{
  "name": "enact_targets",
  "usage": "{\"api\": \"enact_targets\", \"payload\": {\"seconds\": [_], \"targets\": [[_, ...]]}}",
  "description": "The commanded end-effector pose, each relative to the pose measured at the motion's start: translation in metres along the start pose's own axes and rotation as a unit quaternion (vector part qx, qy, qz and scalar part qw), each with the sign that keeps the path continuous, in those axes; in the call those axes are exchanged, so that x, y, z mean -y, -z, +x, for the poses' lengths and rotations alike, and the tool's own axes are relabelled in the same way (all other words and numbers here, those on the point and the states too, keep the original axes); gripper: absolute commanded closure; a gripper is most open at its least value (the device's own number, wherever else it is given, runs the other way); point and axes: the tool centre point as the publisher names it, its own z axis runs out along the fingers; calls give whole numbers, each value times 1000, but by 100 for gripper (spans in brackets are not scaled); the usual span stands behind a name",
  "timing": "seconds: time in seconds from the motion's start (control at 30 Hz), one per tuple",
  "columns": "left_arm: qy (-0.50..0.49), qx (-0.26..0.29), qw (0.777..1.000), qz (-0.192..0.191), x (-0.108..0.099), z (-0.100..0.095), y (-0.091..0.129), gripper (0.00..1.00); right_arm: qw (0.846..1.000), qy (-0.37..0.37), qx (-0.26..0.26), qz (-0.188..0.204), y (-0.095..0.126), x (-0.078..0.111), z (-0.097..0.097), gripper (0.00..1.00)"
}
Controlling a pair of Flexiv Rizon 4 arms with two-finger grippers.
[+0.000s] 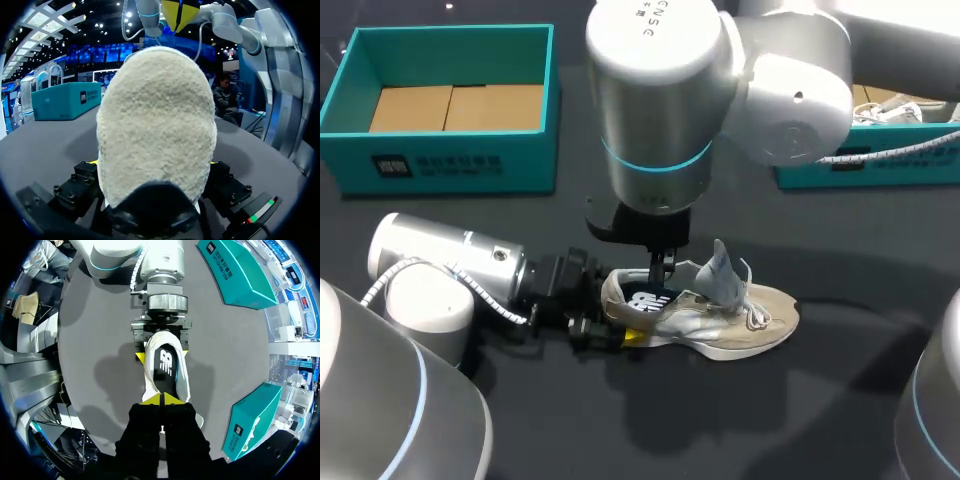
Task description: Take the shoe out of the shoebox, open the shoe tongue, remove and reinsert the insole, then place the shoe into the shoebox
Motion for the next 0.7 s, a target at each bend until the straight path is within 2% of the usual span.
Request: {"api": "enact_targets", "payload": {"seconds": [0.03,0.23,0.7], "targets": [[0,0,1000,0,0,1,1,100,1000,9,-11,-5,-25,-18,-2,100],[0,0,1000,0,0,1,1,100,1000,14,-4,-10,-48,-27,-2,100],[0,0,1000,0,0,1,1,100,998,2,-18,-54,-98,-15,-5,100]]}}
